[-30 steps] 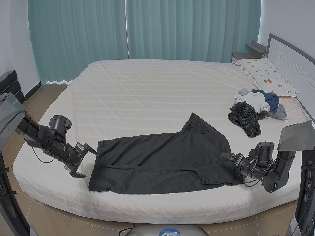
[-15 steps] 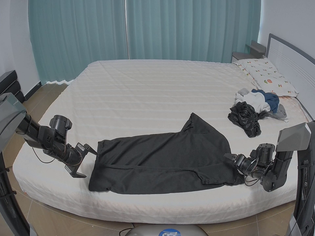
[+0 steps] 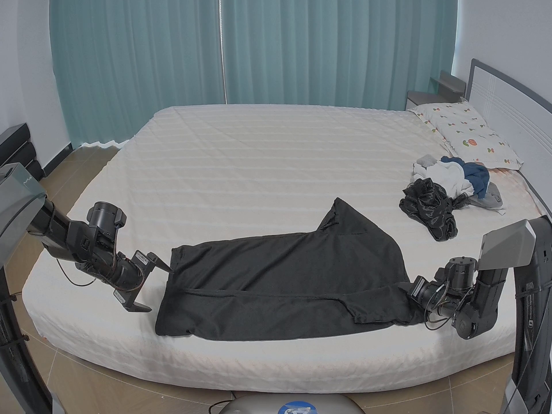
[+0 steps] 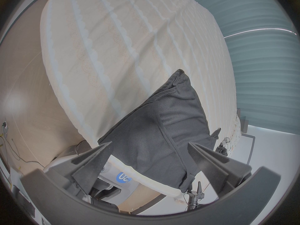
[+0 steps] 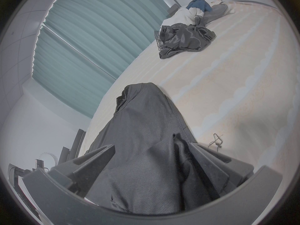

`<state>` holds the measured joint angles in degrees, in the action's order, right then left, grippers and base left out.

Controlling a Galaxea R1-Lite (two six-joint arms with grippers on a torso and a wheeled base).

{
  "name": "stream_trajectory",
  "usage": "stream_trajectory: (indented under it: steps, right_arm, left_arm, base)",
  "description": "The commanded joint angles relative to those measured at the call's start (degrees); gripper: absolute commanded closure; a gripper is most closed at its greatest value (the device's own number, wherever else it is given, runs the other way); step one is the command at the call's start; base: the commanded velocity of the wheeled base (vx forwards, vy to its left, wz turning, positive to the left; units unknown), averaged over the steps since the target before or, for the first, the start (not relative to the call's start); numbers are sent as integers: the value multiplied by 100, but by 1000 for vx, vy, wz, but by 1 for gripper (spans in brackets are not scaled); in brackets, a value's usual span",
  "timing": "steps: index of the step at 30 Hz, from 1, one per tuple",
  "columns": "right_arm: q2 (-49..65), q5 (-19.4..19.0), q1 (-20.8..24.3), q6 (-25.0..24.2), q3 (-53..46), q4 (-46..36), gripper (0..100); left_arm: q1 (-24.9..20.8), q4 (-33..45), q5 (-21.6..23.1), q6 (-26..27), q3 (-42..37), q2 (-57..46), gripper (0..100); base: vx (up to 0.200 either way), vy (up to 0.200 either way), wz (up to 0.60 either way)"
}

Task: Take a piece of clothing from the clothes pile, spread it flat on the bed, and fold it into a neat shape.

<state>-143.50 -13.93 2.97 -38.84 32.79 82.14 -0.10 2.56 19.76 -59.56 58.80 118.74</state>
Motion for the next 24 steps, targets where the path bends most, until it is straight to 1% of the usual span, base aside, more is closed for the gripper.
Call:
stream_trajectory:
  steps: [1,8,14,19,24]
  right_arm:
    - [-73,-4,-51,-1,-10,74,100]
    - [-56,-4,-192,-54,-10,347,100]
    - [-65,-13,-210,-89,-10,434,100]
    - [-82,-13,-210,-98,-45,724,100]
    - [-73,-4,-210,-150,-10,724,100]
  left_arm:
    - [1,-1,1,-3,0,9,0]
    - [1,-1,1,-3,0,9,0]
    - [1,-1,1,-3,0,9,0]
    - [1,-1,1,-3,0,9,0]
    - [-8,-1,1,-3,0,9,0]
  base:
    - [0,0,0]
    - [0,0,0]
    - [0,0,0]
    - [0,0,0]
    - [0,0,0]
